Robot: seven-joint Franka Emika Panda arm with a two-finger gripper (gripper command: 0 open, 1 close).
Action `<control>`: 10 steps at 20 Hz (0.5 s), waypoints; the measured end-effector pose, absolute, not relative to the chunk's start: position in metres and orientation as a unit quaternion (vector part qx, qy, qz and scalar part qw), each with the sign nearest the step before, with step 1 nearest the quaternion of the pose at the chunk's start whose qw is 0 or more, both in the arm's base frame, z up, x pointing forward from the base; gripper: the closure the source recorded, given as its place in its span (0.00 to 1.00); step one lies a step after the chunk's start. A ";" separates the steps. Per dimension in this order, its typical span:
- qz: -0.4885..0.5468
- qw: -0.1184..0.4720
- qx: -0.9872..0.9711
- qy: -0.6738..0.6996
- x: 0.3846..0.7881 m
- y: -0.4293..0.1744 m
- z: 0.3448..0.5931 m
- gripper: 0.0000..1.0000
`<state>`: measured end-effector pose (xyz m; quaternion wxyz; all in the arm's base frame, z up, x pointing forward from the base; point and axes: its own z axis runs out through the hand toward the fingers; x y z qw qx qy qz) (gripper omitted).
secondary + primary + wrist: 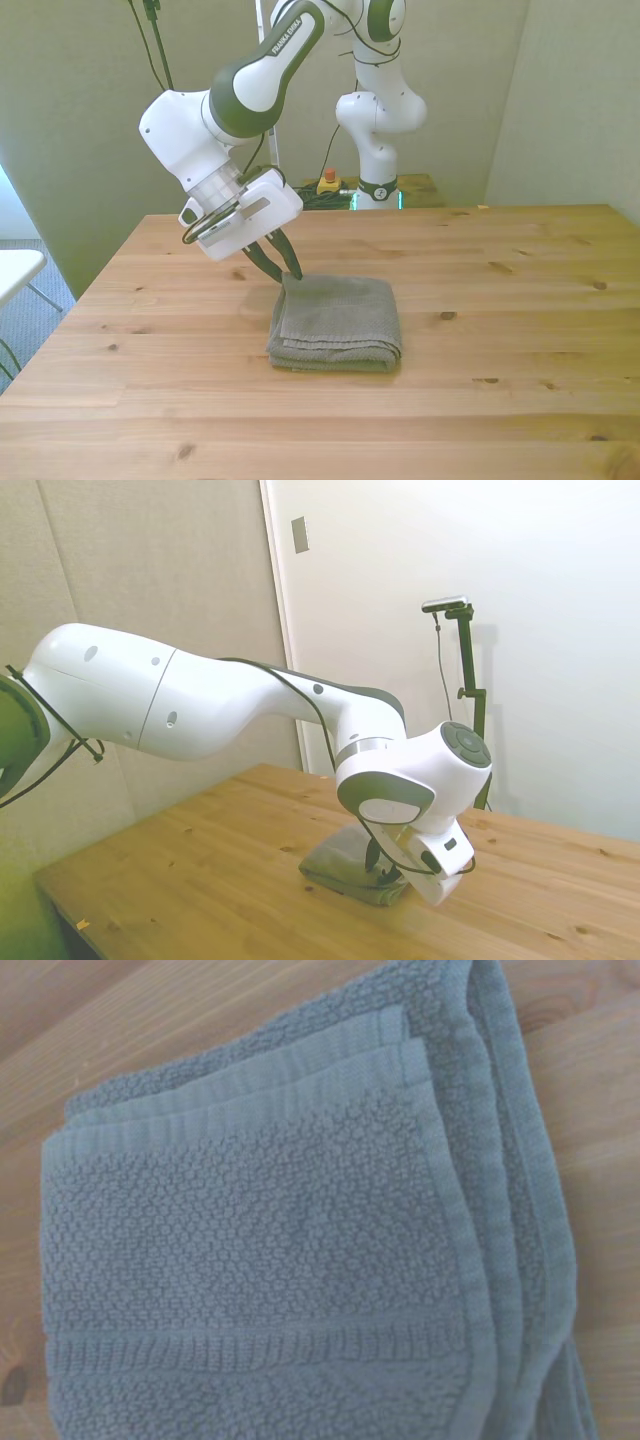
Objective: Unfold the towel
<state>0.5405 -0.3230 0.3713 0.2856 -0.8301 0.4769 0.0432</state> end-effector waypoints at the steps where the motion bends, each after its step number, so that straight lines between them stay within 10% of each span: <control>1: 0.044 0.286 -0.830 0.477 0.541 -0.323 0.371 1.00; 10: 0.051 0.291 -0.832 0.469 0.542 -0.321 0.377 1.00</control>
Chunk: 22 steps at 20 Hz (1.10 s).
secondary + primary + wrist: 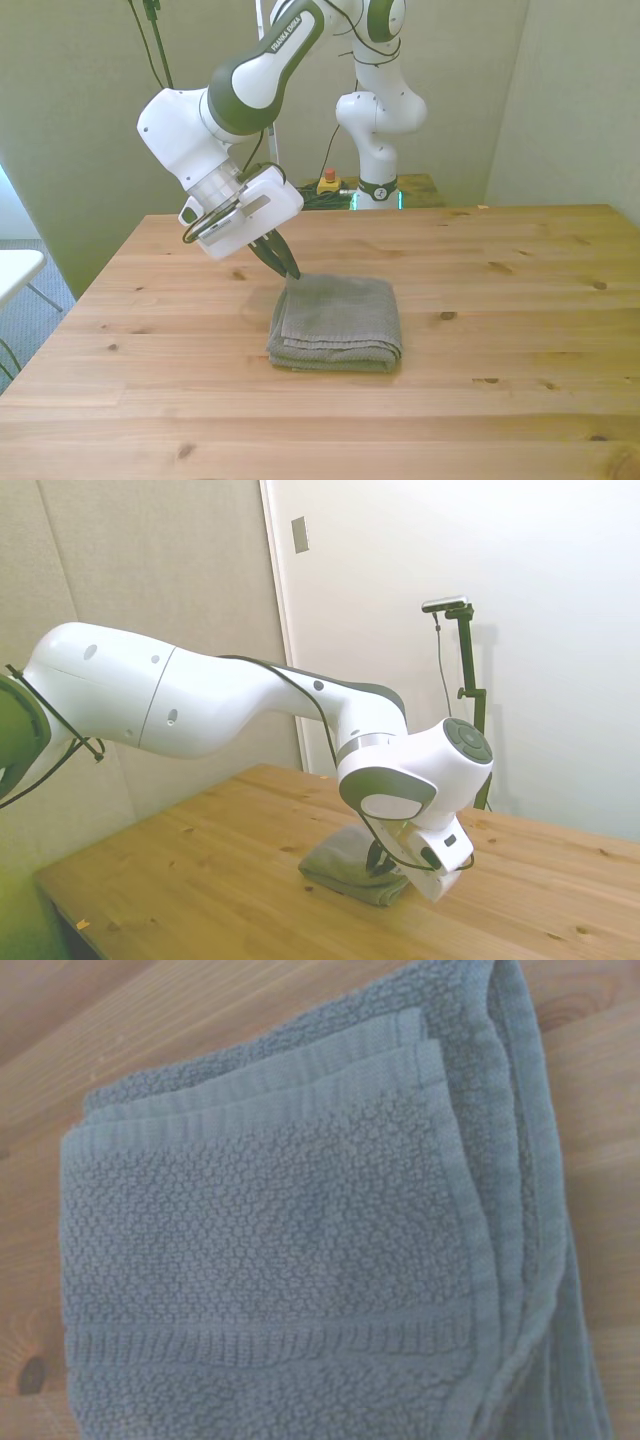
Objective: Unfold the towel
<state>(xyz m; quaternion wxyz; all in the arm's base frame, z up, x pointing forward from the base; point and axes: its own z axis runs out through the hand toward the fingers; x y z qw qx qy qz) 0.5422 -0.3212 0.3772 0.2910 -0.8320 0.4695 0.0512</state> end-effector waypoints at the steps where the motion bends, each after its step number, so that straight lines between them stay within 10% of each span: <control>1: 0.051 0.292 -0.832 0.469 0.542 -0.321 0.379 1.00; 12: 0.019 0.336 -0.884 0.325 0.568 -0.257 0.461 1.00; 22: 0.007 0.346 -0.935 0.076 0.613 -0.108 0.469 1.00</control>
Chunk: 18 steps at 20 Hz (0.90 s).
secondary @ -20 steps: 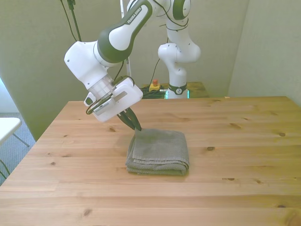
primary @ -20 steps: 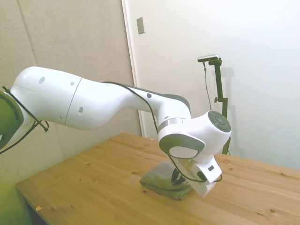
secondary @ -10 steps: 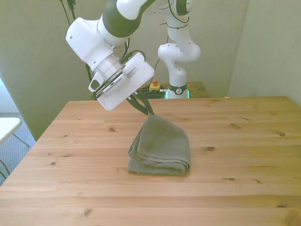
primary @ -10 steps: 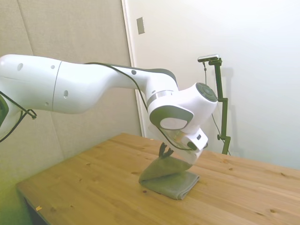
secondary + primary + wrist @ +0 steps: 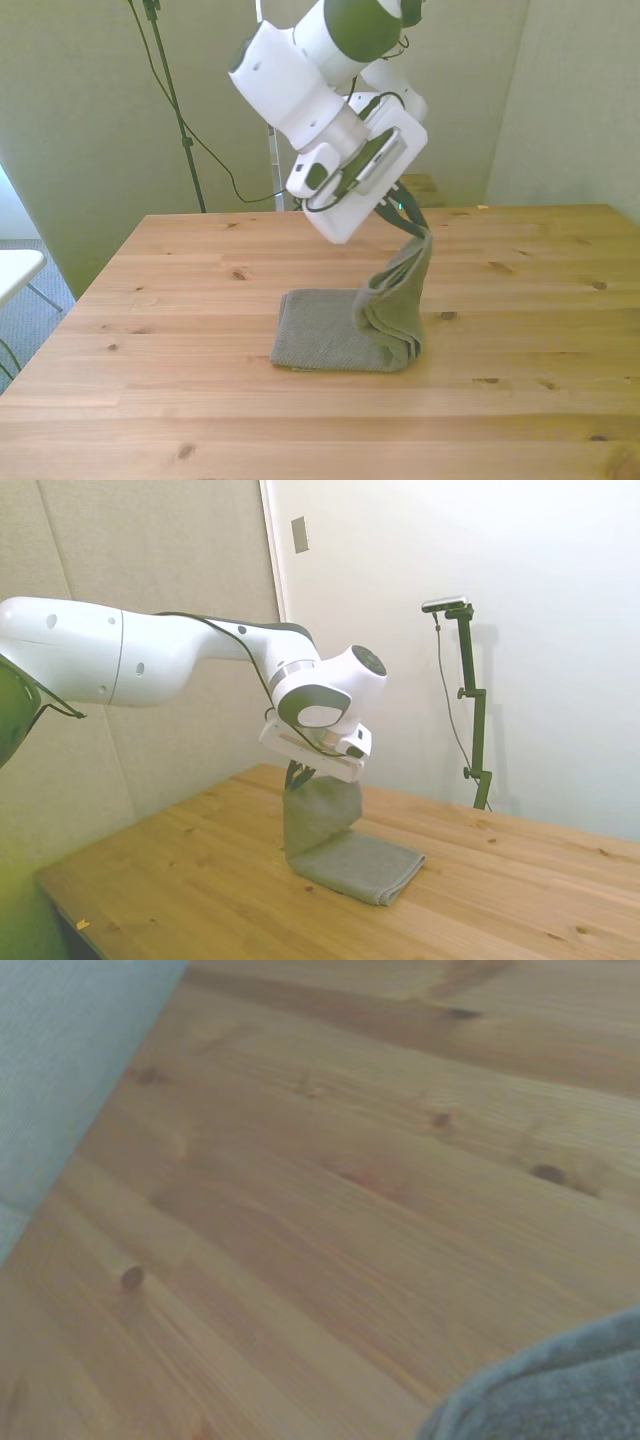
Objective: Unfold the towel
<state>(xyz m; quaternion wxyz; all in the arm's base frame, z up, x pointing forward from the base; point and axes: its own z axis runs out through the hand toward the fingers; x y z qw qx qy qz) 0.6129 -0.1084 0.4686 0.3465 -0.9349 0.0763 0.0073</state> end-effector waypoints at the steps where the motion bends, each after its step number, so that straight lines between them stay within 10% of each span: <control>1: 0.006 0.348 -0.936 0.052 0.615 -0.096 0.468 1.00; 3: 0.005 0.349 -0.937 0.004 0.619 -0.071 0.464 1.00; 4: 0.007 0.343 -0.939 -0.018 0.621 -0.061 0.461 0.00; 18: 0.031 0.350 -0.934 -0.065 0.629 -0.030 0.462 0.00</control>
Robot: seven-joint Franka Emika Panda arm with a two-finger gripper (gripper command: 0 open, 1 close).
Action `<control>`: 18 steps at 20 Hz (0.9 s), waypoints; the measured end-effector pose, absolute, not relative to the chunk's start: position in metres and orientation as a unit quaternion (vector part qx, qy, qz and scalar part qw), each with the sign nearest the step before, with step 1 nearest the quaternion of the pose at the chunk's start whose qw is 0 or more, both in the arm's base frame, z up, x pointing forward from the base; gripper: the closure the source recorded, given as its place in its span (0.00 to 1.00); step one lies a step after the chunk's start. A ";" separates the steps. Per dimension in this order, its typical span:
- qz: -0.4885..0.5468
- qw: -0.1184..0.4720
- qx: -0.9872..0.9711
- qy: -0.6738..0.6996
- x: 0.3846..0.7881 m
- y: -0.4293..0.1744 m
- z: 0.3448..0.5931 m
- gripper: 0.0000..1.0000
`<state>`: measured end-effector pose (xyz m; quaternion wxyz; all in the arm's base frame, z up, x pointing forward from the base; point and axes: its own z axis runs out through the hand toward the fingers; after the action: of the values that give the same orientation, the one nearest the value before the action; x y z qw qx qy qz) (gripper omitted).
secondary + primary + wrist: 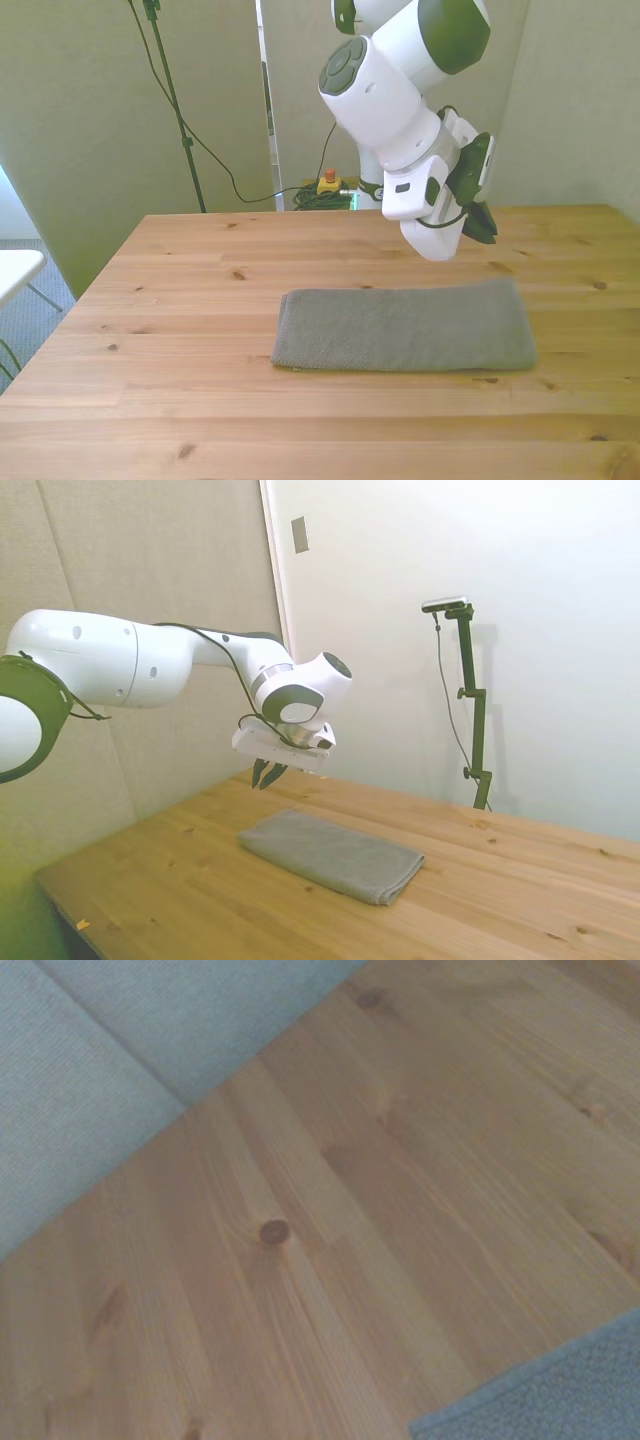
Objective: Unfold the towel
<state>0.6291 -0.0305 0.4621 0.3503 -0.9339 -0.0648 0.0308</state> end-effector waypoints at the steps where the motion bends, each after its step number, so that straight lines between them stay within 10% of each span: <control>1: 0.033 0.345 -0.937 -0.045 0.628 -0.031 0.467 0.00; 5: -0.003 0.293 -0.956 0.032 0.622 -0.019 0.492 0.00; 9: -0.056 0.245 -0.962 0.106 0.606 -0.017 0.463 0.00; 18: -0.115 0.150 -0.940 0.283 0.468 -0.042 0.497 0.00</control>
<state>0.4685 -0.0416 0.4967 0.1500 -0.9404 0.2829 -0.1147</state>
